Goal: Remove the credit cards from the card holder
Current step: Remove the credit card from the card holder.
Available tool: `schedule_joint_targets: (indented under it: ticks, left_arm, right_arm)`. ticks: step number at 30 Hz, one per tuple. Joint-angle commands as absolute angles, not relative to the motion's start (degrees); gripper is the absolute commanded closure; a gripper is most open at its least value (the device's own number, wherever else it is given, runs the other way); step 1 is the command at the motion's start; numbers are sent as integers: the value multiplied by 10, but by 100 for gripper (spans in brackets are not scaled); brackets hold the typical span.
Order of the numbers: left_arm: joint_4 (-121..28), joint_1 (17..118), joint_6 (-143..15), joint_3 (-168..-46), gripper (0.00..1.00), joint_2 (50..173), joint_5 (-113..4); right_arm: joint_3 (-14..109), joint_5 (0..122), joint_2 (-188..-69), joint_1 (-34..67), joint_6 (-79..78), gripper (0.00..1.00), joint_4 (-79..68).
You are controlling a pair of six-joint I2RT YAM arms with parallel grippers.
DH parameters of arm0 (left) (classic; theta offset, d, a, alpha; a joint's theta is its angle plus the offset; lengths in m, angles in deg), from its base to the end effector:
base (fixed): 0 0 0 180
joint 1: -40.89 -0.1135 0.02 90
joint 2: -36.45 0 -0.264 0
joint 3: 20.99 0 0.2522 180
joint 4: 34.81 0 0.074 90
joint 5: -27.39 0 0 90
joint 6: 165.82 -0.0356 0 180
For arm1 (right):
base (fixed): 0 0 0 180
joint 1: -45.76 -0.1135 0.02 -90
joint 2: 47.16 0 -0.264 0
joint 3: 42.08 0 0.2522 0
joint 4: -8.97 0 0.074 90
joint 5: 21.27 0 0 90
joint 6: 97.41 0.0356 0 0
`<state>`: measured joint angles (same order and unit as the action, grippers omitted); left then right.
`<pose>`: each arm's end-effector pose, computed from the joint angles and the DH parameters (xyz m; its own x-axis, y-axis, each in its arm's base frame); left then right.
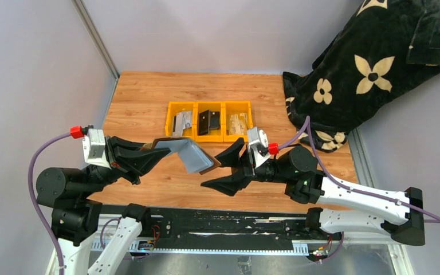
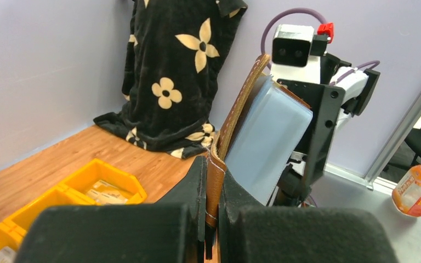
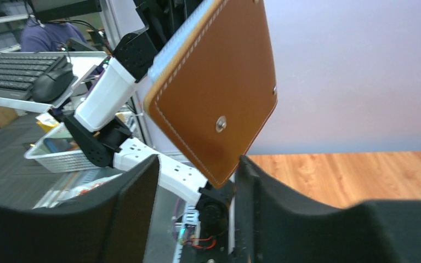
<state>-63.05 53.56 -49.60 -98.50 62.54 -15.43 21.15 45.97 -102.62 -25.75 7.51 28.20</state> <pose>0.0240 -0.0322 0.4654 -0.0120 -0.3051 -0.9522 0.8936 0.4241 -0.1471 0.0552 0.2086 0.4136 -0.1142 0.4072 -0.9062 -0.9878 -0.1442 0.0597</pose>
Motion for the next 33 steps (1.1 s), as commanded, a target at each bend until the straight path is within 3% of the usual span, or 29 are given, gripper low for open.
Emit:
schedule_joint_targets:
  ticks: [1, 8, 12, 14, 16, 18, 19, 22, 25, 29, 33]
  left_arm:
    - [-632, 535, -488, -996, 100, 630, -156]
    - [-638, 535, -489, -996, 100, 628, -160]
    - [-638, 535, -488, -998, 100, 629, -160]
    - [-640, 535, -488, -999, 100, 629, -161]
    - [-643, 535, -489, -996, 100, 628, -162]
    - [-646, 535, -492, -996, 100, 629, -163]
    - [-647, 535, -493, -995, 100, 628, -163]
    - [-651, 535, -495, -995, 100, 628, -165]
    - [-652, 535, -494, -997, 100, 628, -165]
    - [-652, 535, -492, -999, 100, 631, -169]
    - [-652, 535, -485, -1002, 100, 635, -170]
  right_arm:
    - [245, 481, -1029, -264, 49, 49, 308]
    - [253, 505, -1027, -265, 51, 83, 309]
    - [256, 506, -1029, -265, 51, 97, 305]
    - [258, 510, -1031, -265, 54, 99, 303]
    - [269, 527, -1035, -265, 60, 92, 281]
    - [275, 546, -1038, -266, 61, 54, 266]
    - [275, 558, -1038, -267, 61, 46, 264]
    - [269, 578, -1038, -272, 52, 40, 266]
    - [267, 573, -1038, -274, 48, 43, 269]
    - [271, 536, -1042, -277, 38, 32, 269]
    - [272, 500, -1040, -286, 19, 29, 268]
